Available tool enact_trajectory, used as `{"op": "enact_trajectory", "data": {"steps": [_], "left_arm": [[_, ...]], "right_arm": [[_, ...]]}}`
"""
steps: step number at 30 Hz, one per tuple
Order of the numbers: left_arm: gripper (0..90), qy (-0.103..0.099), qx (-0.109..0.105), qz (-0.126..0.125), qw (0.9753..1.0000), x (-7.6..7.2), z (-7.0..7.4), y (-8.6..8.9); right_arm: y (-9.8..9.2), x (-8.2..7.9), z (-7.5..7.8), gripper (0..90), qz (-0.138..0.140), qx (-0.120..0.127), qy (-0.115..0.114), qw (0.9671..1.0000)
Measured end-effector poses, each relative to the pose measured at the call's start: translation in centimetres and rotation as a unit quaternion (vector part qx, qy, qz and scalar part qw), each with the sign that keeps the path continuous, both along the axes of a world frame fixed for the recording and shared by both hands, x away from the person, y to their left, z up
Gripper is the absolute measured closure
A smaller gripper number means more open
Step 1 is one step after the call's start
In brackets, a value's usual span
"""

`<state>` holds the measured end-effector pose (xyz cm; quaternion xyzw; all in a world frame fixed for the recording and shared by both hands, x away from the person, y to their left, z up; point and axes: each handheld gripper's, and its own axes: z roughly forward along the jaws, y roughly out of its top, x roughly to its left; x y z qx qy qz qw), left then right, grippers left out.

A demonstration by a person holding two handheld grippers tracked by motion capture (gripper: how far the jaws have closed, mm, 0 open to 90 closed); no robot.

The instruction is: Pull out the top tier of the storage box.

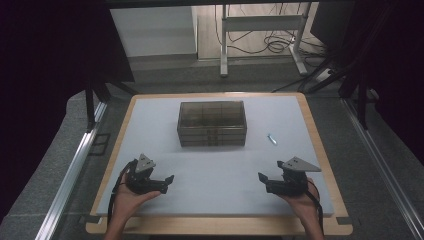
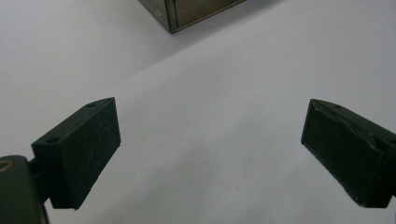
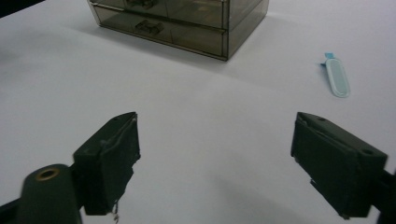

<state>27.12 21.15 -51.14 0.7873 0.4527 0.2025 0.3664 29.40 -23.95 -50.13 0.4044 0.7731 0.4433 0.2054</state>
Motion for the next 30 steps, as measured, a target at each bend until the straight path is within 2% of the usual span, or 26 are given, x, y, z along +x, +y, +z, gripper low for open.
{"op": "enact_trajectory", "data": {"steps": [4,8,12,16,20,23,24,27,30], "left_arm": [[4.5,0.005,0.001,0.001,1.0,-0.2,-0.3,-0.3],[6.1,0.003,0.014,0.001,0.9999,-0.5,-0.5,-0.6],[10.0,-0.006,0.023,0.01,0.9997,-0.8,-0.3,-0.3],[13.0,-0.008,0.02,0.018,0.9996,-1.0,-0.1,0.0],[14.4,-0.011,0.02,0.006,0.9997,-0.8,-0.1,0.0],[14.2,-0.017,0.034,0.004,0.9993,-0.6,-0.3,-0.1],[14.3,-0.017,0.039,0.007,0.9991,-0.5,-0.4,-0.1],[16.4,-0.005,0.029,0.01,0.9995,-0.4,-0.6,0.1],[18.3,0.002,0.028,0.01,0.9995,-0.4,-0.8,0.3]], "right_arm": [[-0.5,0.2,-0.3,18.5,0.0,0.007,-0.001,1.0],[-0.7,0.3,-0.4,20.1,-0.006,0.018,-0.001,0.9998],[-0.7,0.1,-0.3,21.4,-0.009,0.012,-0.001,0.9999],[-0.4,-0.2,-0.4,21.4,-0.003,-0.001,0.004,1.0],[-0.1,-0.1,-0.9,21.4,-0.004,-0.022,0.008,0.9997],[0.1,0.0,-1.1,23.1,-0.001,-0.023,0.026,0.9994],[0.2,-0.1,-1.1,23.2,0.0,-0.023,0.025,0.9994],[0.2,-0.2,-1.1,23.2,-0.002,-0.024,0.026,0.9994],[0.1,-0.3,-1.0,23.2,-0.003,-0.024,0.024,0.9994]]}}
